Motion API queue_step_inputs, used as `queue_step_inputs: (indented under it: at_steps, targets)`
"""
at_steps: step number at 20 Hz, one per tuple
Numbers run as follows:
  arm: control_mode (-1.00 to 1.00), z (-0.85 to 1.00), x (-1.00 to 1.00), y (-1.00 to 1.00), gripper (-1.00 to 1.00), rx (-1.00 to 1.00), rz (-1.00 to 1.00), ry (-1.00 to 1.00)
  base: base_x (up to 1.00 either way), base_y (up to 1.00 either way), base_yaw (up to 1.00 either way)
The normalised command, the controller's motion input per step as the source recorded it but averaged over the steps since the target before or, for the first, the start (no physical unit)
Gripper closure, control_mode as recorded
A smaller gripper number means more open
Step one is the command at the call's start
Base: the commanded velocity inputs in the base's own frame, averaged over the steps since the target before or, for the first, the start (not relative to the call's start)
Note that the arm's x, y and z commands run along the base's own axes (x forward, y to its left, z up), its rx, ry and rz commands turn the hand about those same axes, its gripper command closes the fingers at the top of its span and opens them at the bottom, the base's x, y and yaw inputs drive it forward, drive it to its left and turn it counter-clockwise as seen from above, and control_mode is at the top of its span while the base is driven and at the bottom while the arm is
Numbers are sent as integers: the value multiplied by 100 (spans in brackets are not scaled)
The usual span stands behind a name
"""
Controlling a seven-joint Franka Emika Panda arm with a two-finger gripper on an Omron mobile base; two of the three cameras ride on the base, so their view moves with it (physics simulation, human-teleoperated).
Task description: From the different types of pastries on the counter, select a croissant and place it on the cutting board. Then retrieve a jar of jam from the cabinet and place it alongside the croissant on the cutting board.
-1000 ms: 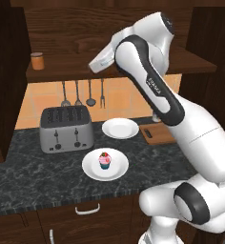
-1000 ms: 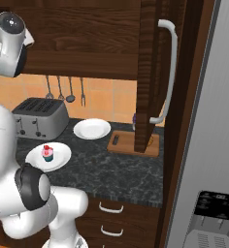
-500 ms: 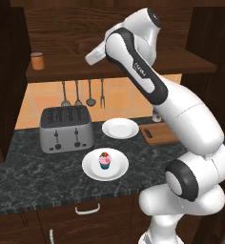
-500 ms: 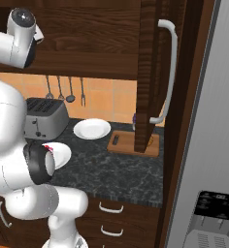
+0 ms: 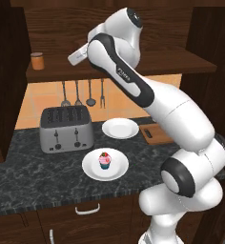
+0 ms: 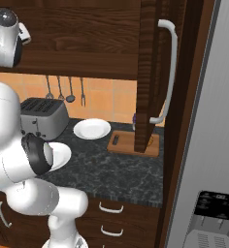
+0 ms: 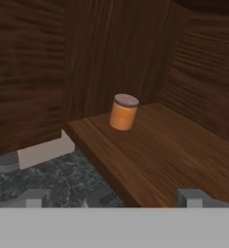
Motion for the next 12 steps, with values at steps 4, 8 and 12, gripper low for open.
queue_step_inputs:
  at_steps: [4,8,12]
  targets:
    - [-100,0,0,11,-100,1,0,10,0,0,0]
    - [-100,0,3,35,-100,1,0,20,0,0,0]
    - [-100,0,2,8,-100,1,0,6,0,0,0]
